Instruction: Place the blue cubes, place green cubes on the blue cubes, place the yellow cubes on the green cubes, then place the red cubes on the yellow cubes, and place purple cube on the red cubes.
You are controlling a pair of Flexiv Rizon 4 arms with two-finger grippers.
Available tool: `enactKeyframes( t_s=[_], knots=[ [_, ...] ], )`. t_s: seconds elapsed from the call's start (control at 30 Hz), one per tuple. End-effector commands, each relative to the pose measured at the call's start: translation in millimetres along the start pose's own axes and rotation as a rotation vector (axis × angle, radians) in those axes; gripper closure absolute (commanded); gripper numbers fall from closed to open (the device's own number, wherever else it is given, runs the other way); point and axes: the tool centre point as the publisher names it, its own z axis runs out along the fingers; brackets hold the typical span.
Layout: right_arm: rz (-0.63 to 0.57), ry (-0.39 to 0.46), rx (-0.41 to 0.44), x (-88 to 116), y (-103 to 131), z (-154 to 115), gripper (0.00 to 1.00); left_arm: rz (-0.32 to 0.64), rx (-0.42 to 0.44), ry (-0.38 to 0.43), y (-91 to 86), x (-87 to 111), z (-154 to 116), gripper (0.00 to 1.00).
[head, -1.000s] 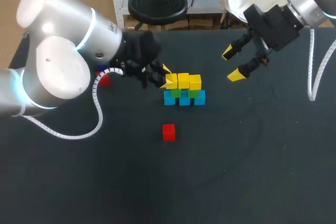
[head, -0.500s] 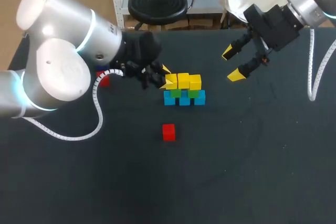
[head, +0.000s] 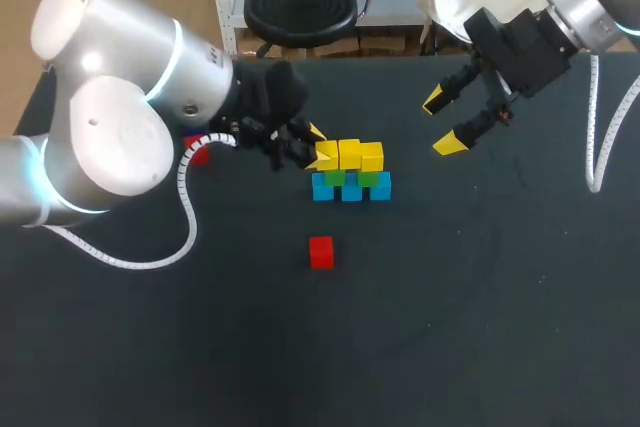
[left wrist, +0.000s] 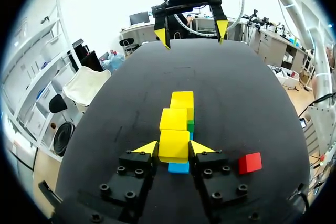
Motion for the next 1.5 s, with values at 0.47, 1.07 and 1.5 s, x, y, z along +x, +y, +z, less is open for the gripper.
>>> enactKeyframes(
  t_s=[0.47, 1.07, 1.5],
  knots=[
    [0.0, 0.0, 0.001, 0, 0, 0, 0.0, -0.001, -0.005, 0.01, -2.8, -0.1, 0, 1.0],
    [0.0, 0.0, 0.001, 0, 0, 0, 0.0, -0.025, -0.029, 0.011, -0.8, -3.1, -3, 0.0],
    [0.0, 0.0, 0.001, 0, 0, 0, 0.0, -0.067, -0.074, -0.019, 9.3, 17.0, -30, 1.0]
  ],
)
